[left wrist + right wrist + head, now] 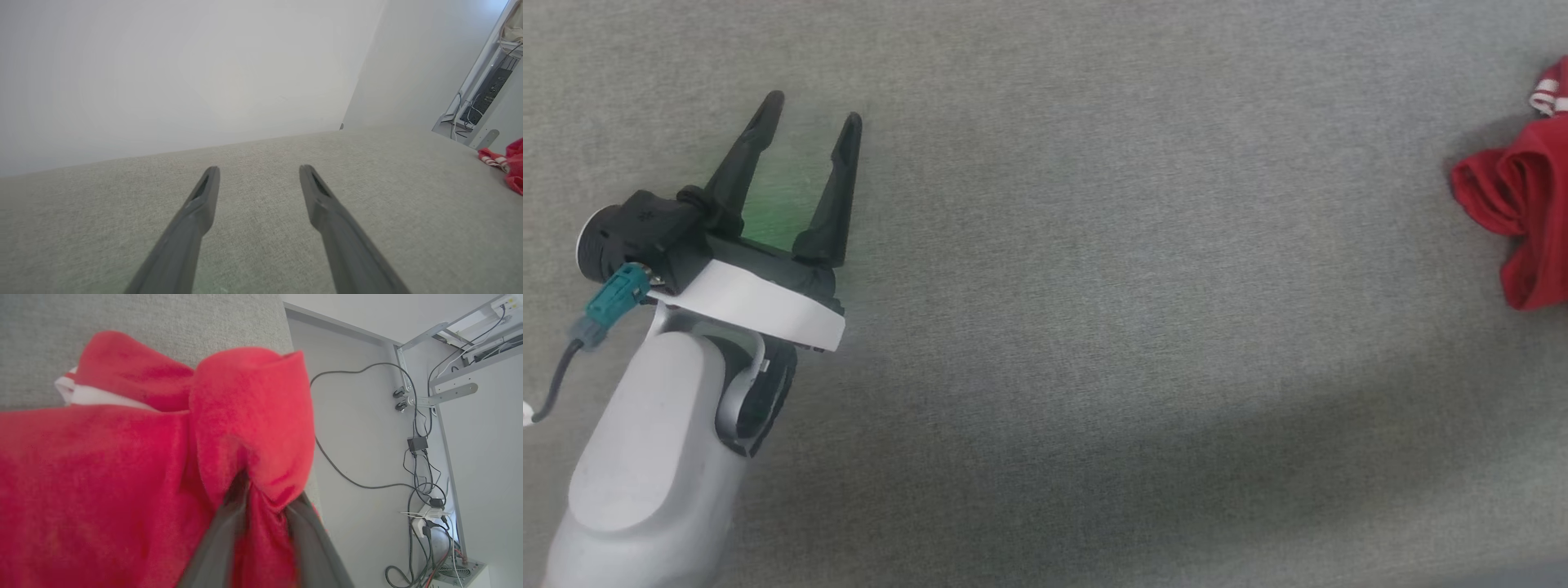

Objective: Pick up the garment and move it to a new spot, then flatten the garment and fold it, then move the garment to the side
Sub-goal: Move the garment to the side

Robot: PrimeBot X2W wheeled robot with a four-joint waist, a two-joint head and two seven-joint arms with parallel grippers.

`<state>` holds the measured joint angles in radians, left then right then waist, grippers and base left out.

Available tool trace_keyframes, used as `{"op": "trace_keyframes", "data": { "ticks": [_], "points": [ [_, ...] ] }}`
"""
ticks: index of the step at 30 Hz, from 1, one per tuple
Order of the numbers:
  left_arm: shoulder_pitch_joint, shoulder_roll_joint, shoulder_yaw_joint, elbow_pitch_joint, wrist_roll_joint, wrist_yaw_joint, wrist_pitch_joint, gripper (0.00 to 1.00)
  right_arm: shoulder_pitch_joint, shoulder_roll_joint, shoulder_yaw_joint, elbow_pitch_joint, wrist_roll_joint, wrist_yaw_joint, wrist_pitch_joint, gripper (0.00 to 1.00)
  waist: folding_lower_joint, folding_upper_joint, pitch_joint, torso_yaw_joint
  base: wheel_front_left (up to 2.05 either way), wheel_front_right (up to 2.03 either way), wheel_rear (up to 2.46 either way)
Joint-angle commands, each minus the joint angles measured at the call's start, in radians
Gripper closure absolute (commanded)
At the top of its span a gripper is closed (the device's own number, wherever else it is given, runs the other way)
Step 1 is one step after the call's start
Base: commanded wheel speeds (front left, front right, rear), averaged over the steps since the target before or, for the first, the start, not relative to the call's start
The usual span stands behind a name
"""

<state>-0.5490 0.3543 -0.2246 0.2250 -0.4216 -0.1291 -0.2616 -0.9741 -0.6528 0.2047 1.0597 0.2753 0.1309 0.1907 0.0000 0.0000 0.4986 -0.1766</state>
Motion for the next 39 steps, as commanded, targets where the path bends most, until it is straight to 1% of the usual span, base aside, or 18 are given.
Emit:
{"op": "trace_keyframes", "data": {
  "ticks": [1,5,7,8,11,14,16,19,24,28,32,35,39],
  "points": [
    [-0.013,0.001,0.004,0.000,-0.005,-0.002,-0.004,0.00,-0.014,0.006,0.000,0.012,-0.006,0.000,-0.009,0.00,0.0000,0.0000,-0.001,0.005,0.00,0.00,0.00],
    [0.002,0.000,0.032,-0.004,-0.011,-0.002,-0.004,0.00,-0.050,0.013,-0.012,0.068,-0.037,0.000,-0.028,0.00,0.0000,0.0000,-0.016,0.011,0.00,0.00,0.00],
    [0.010,-0.002,0.040,-0.005,-0.013,-0.002,-0.004,0.00,-0.059,0.015,-0.013,0.073,-0.041,0.000,-0.035,0.00,0.0000,0.0000,-0.022,0.012,0.00,0.00,0.00],
    [0.024,-0.003,0.065,-0.011,-0.014,-0.002,-0.004,0.00,-0.071,0.019,-0.009,0.083,-0.051,0.000,-0.047,0.00,0.0000,0.0000,-0.035,0.012,0.00,0.00,0.00],
    [0.050,-0.007,0.100,-0.015,-0.022,-0.002,-0.004,0.00,-0.081,0.026,-0.009,0.089,-0.050,0.000,-0.080,0.00,0.0000,0.0000,-0.058,0.012,0.00,0.00,0.00],
    [0.080,-0.009,0.132,-0.010,-0.029,-0.002,-0.004,0.00,-0.086,0.057,-0.020,0.095,-0.039,0.000,-0.110,0.00,0.0000,0.0000,-0.087,0.014,0.00,0.00,0.00],
    [0.094,-0.008,0.149,-0.010,-0.027,-0.002,-0.004,0.00,-0.080,0.063,-0.024,0.095,-0.033,0.000,-0.138,0.00,0.0000,0.0000,-0.104,0.018,0.00,0.00,0.00],
    [0.121,-0.015,0.176,-0.003,-0.042,-0.002,-0.004,0.00,-0.061,0.093,-0.021,0.090,-0.028,0.000,-0.179,0.00,0.0000,0.0000,-0.134,0.025,0.00,0.00,0.00],
    [0.170,-0.022,0.214,0.007,-0.026,-0.002,-0.004,0.00,-0.025,0.141,-0.032,0.082,-0.006,0.000,-0.261,0.00,0.0000,0.0000,-0.191,0.042,0.00,0.00,0.00],
    [0.216,-0.031,0.241,0.015,-0.039,-0.002,-0.004,0.00,0.021,0.190,-0.030,0.068,0.001,0.000,-0.335,0.00,0.0000,0.0000,-0.242,0.052,0.00,0.00,0.00],
    [0.274,-0.008,0.239,-0.005,-0.049,-0.002,-0.004,0.00,0.076,0.236,-0.036,0.055,0.014,0.000,-0.398,0.00,0.0000,0.0000,-0.289,0.058,0.00,0.00,0.00],
    [0.303,-0.004,0.255,-0.009,-0.068,-0.002,-0.004,0.00,0.103,0.250,-0.037,0.041,0.011,0.000,-0.421,0.00,0.0000,0.0000,-0.309,0.061,0.00,0.00,0.00],
    [0.362,0.013,0.267,-0.027,-0.055,-0.002,-0.004,0.00,0.164,0.275,-0.047,-0.011,0.000,0.000,-0.450,0.00,0.0000,0.0000,-0.345,0.064,0.00,0.00,0.00]
  ]
}}
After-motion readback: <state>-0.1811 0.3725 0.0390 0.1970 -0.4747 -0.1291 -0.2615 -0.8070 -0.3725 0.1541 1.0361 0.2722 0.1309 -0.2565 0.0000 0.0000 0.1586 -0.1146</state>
